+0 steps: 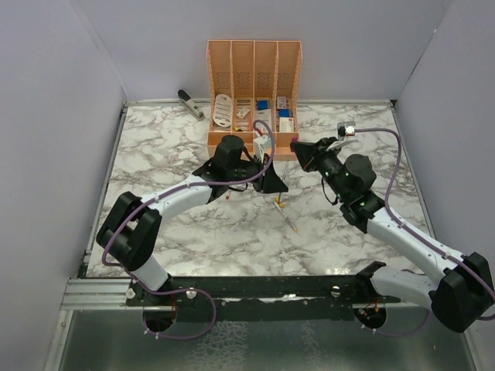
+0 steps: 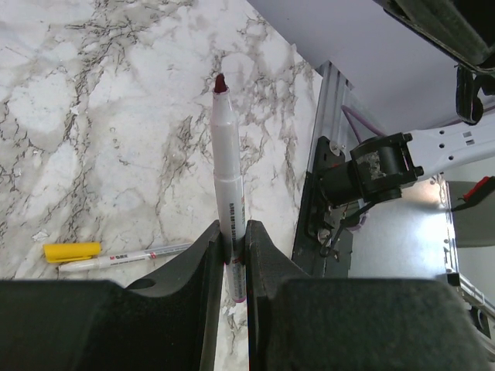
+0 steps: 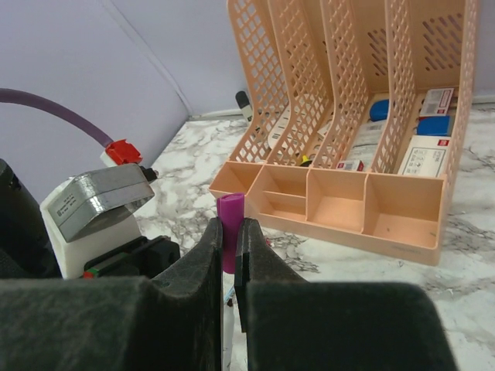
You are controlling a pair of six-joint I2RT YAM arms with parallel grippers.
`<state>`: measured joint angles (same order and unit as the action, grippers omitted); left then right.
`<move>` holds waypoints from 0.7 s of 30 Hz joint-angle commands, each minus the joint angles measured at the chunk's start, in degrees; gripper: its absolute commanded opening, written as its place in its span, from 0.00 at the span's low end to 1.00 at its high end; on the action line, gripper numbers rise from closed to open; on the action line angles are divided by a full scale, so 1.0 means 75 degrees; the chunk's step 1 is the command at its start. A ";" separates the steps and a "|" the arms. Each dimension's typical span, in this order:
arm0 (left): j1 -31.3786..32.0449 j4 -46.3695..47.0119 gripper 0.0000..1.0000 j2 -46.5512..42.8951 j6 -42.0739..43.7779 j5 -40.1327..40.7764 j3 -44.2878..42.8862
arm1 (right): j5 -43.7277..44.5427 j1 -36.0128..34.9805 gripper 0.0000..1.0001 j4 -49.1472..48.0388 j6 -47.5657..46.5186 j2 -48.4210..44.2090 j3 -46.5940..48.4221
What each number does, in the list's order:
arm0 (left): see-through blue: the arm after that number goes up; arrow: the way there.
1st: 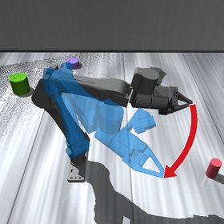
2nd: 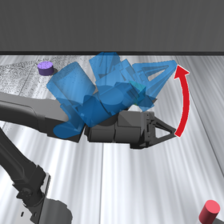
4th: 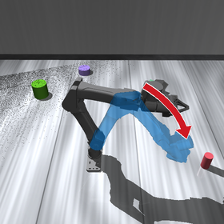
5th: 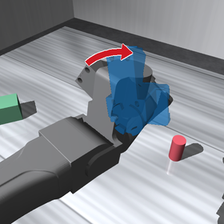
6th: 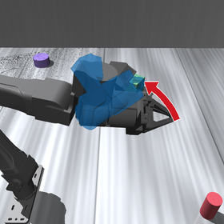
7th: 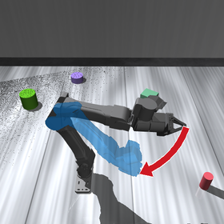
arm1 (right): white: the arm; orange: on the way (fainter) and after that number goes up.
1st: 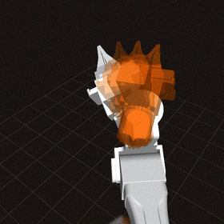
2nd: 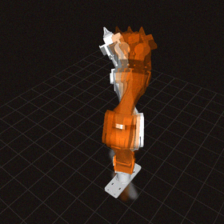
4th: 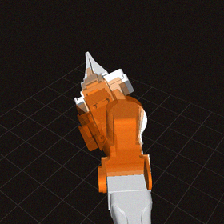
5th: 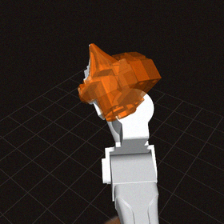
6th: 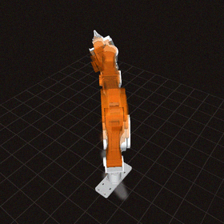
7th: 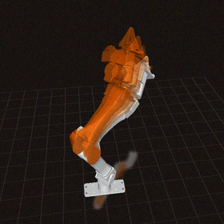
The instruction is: Insert the pens into the pen caps
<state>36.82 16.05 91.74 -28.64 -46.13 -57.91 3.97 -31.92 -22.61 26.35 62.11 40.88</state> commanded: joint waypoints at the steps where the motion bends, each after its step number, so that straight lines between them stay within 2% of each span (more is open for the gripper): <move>1: 0.0036 0.0274 0.00 0.0004 -0.0095 -0.0226 -0.0219 | -0.0435 -0.0033 0.01 -0.0611 0.0240 -0.0082 -0.0055; 21: 0.0048 0.0274 0.00 -0.0179 -0.0029 0.0045 -0.0328 | -0.0650 -0.0033 0.01 -0.0474 0.0524 0.0131 -0.0204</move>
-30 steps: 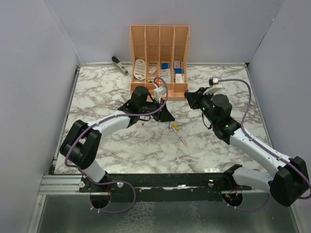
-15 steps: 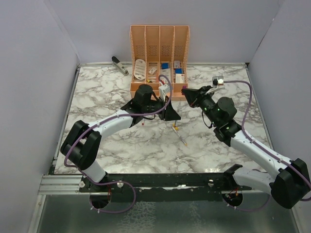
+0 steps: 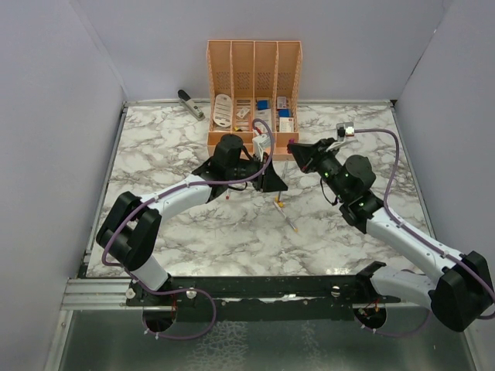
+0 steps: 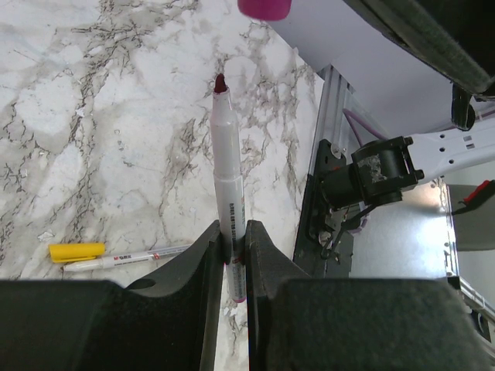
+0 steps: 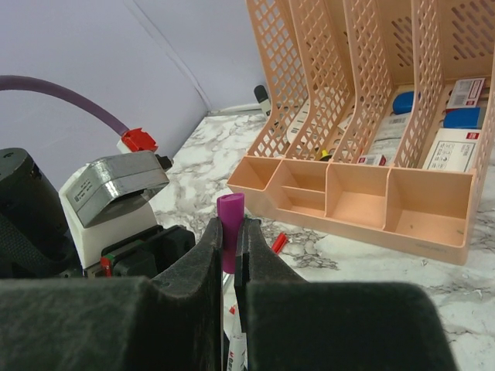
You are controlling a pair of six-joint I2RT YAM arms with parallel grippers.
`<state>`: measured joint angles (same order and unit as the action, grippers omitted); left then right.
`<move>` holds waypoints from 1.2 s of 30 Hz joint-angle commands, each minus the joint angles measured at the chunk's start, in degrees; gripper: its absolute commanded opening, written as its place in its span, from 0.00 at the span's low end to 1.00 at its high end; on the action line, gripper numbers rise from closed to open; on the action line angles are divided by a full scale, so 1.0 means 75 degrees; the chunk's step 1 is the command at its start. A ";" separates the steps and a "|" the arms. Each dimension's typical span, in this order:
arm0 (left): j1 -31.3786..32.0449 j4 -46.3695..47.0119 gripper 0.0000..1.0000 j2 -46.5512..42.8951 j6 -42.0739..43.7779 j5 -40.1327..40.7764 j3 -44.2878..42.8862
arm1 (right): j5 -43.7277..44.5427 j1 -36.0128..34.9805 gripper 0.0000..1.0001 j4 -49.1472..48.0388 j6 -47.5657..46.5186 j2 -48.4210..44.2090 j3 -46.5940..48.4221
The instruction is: Insert the pens into the pen caps
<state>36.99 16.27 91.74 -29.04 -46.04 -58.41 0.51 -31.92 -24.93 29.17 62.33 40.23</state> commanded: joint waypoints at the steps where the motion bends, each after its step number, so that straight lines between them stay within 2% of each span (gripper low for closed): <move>1: 0.0025 0.0244 0.00 -0.0185 0.0027 0.0033 -0.0253 | -0.0202 -0.0033 0.01 -0.0168 0.0163 0.0123 -0.0118; 36: 0.0025 -0.0129 0.00 -0.0151 0.0329 0.0434 -0.0437 | -0.0377 -0.0033 0.01 0.0469 0.0141 0.0158 -0.0027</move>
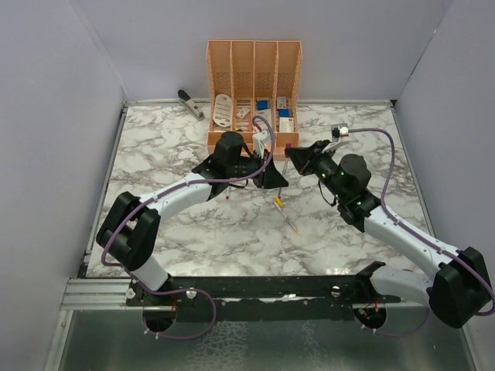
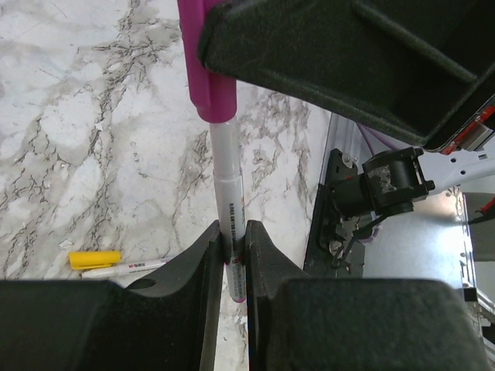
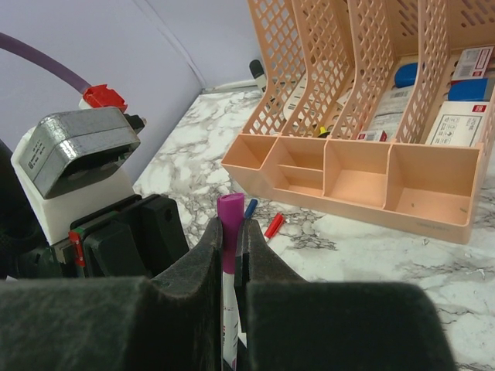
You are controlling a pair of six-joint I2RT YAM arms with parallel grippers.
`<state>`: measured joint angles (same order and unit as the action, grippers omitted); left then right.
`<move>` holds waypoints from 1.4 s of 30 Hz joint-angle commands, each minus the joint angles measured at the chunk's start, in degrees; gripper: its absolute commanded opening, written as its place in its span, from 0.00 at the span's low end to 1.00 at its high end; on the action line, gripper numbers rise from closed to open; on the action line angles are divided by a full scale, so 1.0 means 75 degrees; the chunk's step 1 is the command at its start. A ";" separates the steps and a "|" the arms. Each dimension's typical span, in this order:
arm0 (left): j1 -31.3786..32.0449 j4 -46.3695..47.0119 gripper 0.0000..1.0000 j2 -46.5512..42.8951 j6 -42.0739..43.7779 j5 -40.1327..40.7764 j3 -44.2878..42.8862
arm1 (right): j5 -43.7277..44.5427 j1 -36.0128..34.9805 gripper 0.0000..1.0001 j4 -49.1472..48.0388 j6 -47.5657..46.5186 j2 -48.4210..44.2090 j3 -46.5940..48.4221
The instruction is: Insert the pens into the pen caps
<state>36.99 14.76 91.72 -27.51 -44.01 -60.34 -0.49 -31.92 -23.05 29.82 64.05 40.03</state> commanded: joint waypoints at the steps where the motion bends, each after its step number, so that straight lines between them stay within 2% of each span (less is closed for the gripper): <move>1: 0.0025 0.0071 0.00 -0.0145 0.0128 0.0179 -0.0173 | -0.0266 -0.0033 0.01 0.0230 0.0055 -0.0062 0.0004; 22: -0.0091 0.0317 0.00 -0.0201 0.0177 0.0975 -0.0766 | -0.1352 -0.0033 0.01 0.1161 -0.0109 0.0387 0.0281; 42: -0.0265 0.0431 0.00 -0.0984 0.0725 0.3562 -0.1269 | -0.1194 -0.0236 0.01 0.2295 -0.0741 0.0846 0.0308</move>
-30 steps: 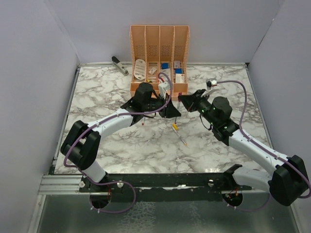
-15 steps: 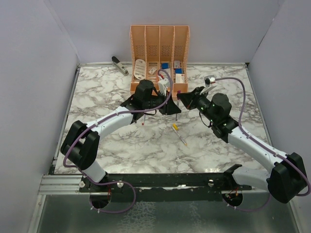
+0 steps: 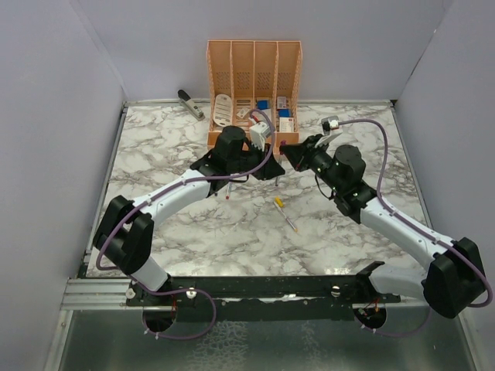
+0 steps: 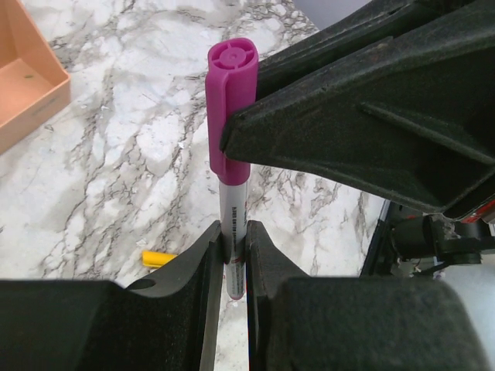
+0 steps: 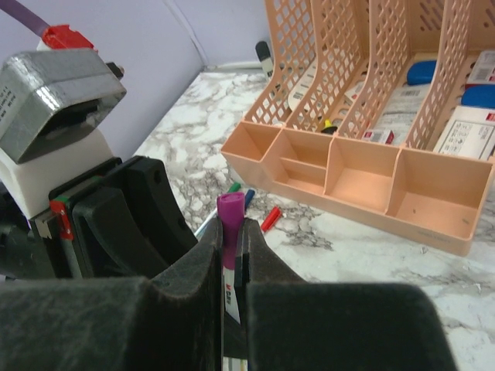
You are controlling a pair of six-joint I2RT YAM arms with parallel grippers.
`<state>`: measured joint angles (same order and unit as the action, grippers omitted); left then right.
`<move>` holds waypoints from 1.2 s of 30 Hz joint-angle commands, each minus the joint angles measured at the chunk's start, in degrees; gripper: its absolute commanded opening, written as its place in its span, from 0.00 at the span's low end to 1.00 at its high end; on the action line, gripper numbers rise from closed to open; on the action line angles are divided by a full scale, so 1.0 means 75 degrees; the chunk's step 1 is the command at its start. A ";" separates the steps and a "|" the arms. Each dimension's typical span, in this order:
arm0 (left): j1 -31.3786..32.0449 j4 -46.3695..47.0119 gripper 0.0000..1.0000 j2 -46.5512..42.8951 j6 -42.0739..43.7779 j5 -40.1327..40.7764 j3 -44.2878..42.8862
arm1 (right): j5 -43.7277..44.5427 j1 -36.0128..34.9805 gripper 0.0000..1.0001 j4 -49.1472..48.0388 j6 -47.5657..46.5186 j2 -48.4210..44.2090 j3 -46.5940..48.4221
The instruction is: Insert the pens into the pen caps
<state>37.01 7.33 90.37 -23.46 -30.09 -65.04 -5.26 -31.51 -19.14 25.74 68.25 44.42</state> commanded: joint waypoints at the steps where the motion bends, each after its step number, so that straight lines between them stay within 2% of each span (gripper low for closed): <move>1: -0.0281 0.1461 0.00 -0.0851 0.0197 0.1793 -0.0637 | -0.0573 -0.0314 0.01 0.1789 -0.0191 0.0312 -0.0297; 14: -0.0447 0.1492 0.00 -0.0862 0.0167 0.1751 -0.0621 | -0.0252 -0.0692 0.01 0.1916 0.0025 0.0638 -0.0233; 19: -0.0448 0.0798 0.00 -0.0877 0.0325 0.1653 -0.0289 | -0.0198 -0.0697 0.01 0.1905 0.0078 0.0803 0.0246; 21: -0.0447 0.0398 0.00 -0.0924 0.0405 0.1698 -0.0037 | -0.0152 -0.0697 0.05 0.1807 0.0075 0.0834 0.0427; 26: -0.0444 -0.0201 0.00 -0.1152 0.0383 0.1750 0.0721 | 0.0193 -0.0697 0.06 0.1645 -0.0045 0.0917 0.0946; 28: -0.0445 -0.0375 0.00 -0.1232 0.0370 0.1806 0.0922 | 0.0296 -0.0695 0.15 0.1659 -0.0146 0.0989 0.1161; 33: -0.0447 -0.0732 0.00 -0.1311 0.0463 0.1885 0.1050 | 0.0346 -0.0698 0.16 0.1731 -0.0282 0.1195 0.1416; 34: -0.0447 -0.0817 0.00 -0.1292 0.0498 0.1904 0.1017 | 0.0359 -0.0696 0.20 0.1743 -0.0280 0.1219 0.1424; 36: -0.0447 -0.0994 0.00 -0.1206 0.0570 0.1927 0.0915 | 0.0408 -0.0696 0.34 0.1754 -0.0224 0.1246 0.1430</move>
<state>33.71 1.43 82.41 -20.64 -18.55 -57.36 -2.52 -36.69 -8.51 24.86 76.79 53.39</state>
